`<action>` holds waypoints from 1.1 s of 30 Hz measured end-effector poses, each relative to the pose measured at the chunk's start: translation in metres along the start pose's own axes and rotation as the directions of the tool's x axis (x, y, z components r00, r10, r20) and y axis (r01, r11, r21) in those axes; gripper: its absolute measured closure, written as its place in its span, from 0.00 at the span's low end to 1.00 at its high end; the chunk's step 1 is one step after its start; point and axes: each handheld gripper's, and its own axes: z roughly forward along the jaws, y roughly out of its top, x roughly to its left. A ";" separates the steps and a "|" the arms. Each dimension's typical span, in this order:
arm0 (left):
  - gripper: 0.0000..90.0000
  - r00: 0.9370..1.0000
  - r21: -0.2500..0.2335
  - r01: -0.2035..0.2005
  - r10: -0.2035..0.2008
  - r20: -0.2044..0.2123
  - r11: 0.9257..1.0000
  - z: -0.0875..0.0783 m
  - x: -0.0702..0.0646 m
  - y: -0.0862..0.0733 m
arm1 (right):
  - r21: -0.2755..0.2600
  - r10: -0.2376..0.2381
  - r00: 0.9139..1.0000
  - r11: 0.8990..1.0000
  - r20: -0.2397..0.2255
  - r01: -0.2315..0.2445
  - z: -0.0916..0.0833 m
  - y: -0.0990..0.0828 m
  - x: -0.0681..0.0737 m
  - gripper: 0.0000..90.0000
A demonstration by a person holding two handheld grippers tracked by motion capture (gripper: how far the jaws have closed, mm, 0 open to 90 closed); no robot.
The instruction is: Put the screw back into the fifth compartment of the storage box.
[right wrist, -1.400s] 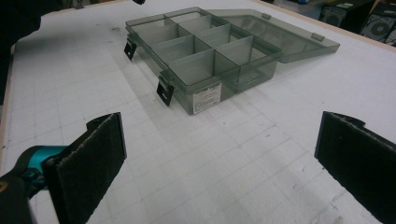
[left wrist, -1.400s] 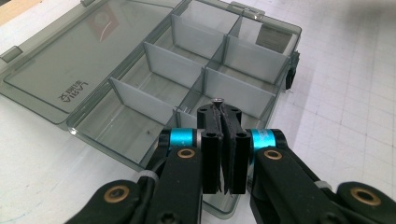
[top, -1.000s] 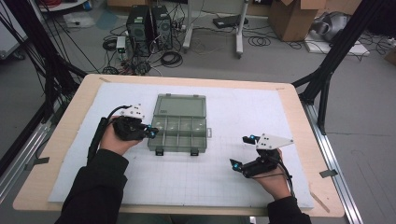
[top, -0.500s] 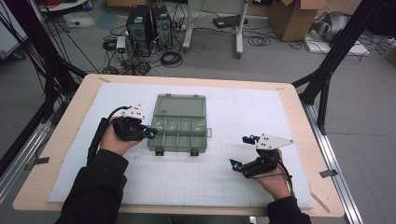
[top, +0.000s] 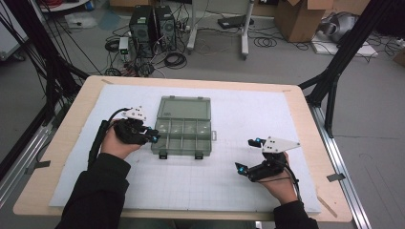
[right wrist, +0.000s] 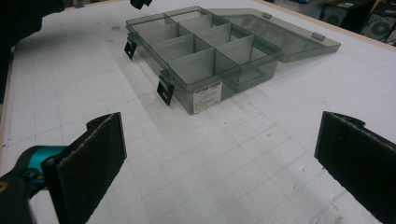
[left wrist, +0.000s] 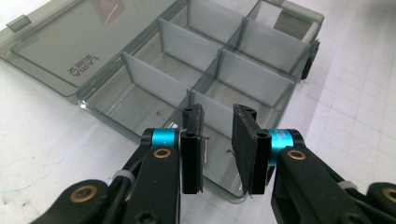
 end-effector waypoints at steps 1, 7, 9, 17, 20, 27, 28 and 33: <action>0.80 1.000 -0.005 0.005 -0.005 0.001 1.000 0.000 -0.001 0.000 | -0.001 -0.003 1.000 1.000 0.002 0.003 0.000 0.000 0.000 0.01; 0.73 1.000 -0.020 0.004 -0.004 0.011 1.000 -0.006 -0.004 0.002 | -0.002 -0.003 1.000 1.000 0.000 0.003 -0.001 0.000 0.000 0.01; 0.71 1.000 -0.033 -0.005 0.005 0.015 0.999 -0.008 -0.006 0.002 | -0.003 -0.001 1.000 1.000 0.001 0.001 -0.001 0.000 0.000 0.01; 0.58 0.999 -0.135 -0.011 0.015 0.030 0.991 -0.020 -0.018 -0.006 | -0.008 -0.003 1.000 1.000 0.003 0.003 -0.001 0.000 0.000 0.01; 0.55 0.999 -0.156 -0.012 0.018 0.036 0.988 -0.022 -0.020 -0.010 | -0.007 -0.005 1.000 1.000 0.001 0.005 -0.002 0.001 0.000 0.01; 0.45 0.999 -0.222 -0.010 0.021 0.043 0.975 -0.024 -0.029 -0.018 | -0.009 -0.004 1.000 1.000 0.002 0.004 -0.002 0.000 0.000 0.01; 0.44 0.999 -0.239 -0.006 0.019 0.051 0.971 -0.025 -0.030 -0.020 | -0.012 -0.006 1.000 1.000 0.003 0.006 -0.002 0.001 0.000 0.01; 0.35 0.997 -0.296 -0.002 0.025 0.072 0.955 -0.031 -0.033 -0.028 | -0.016 -0.005 1.000 1.000 0.003 0.005 -0.002 0.001 -0.001 0.01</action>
